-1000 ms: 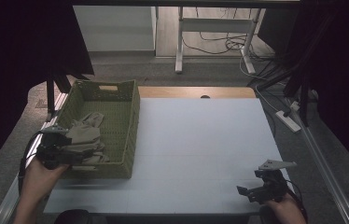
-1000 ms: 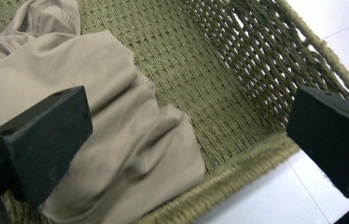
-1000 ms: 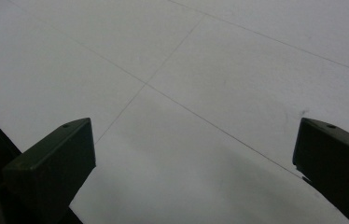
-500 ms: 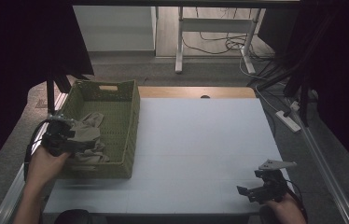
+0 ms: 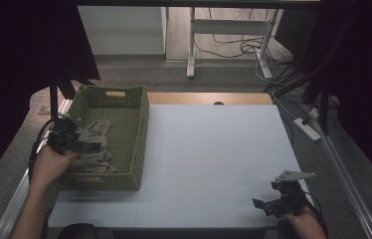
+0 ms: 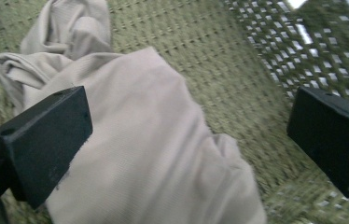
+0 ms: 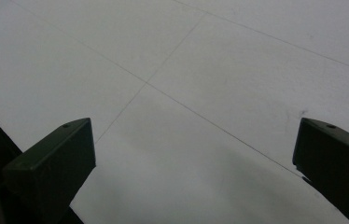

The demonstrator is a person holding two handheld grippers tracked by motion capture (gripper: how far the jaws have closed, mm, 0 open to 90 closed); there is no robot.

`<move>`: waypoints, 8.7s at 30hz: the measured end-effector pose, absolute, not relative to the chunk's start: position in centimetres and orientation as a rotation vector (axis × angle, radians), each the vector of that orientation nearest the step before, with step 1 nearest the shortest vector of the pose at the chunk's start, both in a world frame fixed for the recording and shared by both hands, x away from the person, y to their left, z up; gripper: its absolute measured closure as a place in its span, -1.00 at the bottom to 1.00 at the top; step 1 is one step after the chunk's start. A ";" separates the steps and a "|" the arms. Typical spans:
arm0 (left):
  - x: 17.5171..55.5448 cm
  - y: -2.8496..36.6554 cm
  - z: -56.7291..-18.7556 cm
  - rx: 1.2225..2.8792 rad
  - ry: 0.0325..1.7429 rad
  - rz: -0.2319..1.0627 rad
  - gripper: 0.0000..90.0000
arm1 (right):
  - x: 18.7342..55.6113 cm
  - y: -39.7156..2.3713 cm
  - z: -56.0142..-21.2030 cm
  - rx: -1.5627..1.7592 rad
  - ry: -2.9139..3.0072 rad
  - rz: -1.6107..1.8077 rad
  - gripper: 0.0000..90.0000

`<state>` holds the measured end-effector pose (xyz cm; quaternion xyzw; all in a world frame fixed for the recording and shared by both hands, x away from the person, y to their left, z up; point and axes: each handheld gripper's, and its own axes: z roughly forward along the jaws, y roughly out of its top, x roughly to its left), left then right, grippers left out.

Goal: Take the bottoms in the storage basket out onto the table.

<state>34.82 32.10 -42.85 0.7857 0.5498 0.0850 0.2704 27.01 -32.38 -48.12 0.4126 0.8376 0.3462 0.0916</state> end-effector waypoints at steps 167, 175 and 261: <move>39.2 17.8 -26.4 1.889 0.748 0.253 0.58 | 26.8 -33.3 -47.8 1.263 2.415 1.126 -0.99; 39.7 15.6 -26.6 1.897 0.707 0.222 0.58 | 26.8 -33.3 -47.8 1.266 2.417 1.126 -0.99; 43.4 2.0 -45.7 2.130 0.812 0.047 0.48 | 26.9 -33.4 -47.9 1.272 2.436 1.147 -0.99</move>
